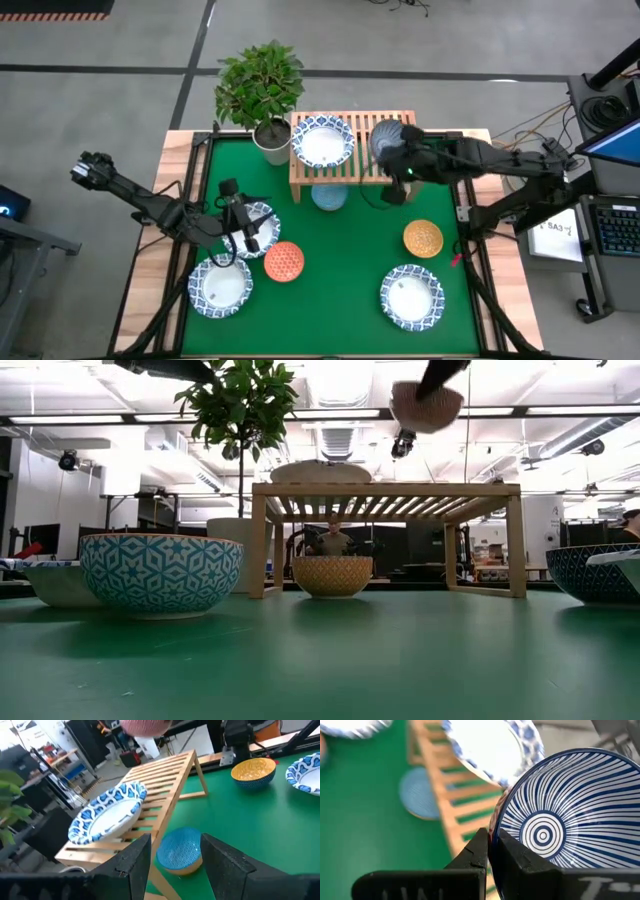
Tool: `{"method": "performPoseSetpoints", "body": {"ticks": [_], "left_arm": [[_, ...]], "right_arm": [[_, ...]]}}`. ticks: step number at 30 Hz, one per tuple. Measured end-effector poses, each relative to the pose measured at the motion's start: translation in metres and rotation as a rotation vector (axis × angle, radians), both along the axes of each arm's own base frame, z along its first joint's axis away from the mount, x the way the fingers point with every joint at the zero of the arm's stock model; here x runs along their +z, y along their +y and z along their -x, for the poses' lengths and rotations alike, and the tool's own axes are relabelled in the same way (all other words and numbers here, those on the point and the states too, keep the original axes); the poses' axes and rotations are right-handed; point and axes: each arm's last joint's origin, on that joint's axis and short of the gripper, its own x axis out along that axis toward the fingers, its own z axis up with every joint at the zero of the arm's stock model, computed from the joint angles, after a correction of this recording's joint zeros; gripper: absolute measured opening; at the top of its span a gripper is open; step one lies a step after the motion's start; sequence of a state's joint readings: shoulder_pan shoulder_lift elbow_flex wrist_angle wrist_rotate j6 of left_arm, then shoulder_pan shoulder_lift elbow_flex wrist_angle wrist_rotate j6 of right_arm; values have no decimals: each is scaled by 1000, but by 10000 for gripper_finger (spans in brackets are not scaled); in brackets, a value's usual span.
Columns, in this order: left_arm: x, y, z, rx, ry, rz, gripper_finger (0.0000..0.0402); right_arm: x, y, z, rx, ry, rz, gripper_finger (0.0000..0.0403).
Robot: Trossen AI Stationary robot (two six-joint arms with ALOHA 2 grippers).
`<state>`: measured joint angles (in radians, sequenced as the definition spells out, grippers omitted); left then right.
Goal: Place and stack bowls onto a shelf
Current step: Put the red patterned bowl on the shelf
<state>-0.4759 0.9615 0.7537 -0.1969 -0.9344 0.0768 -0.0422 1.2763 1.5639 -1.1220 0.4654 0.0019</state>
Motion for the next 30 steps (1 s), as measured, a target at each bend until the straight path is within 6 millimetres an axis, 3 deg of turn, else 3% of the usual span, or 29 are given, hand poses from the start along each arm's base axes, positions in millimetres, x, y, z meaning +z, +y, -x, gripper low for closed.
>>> {"method": "performPoseSetpoints", "body": {"ticks": [8,19,30], "left_arm": [[1,0,0,-13,23,-48,155],[-2,1,1,-14,58,-66,155],[-3,1,2,-10,55,-54,155]], "right_arm": [[-17,-40,-10,14,109,-93,12],[-44,-66,-30,19,234,-126,12],[-55,-97,-27,-5,307,-132,13]]}}
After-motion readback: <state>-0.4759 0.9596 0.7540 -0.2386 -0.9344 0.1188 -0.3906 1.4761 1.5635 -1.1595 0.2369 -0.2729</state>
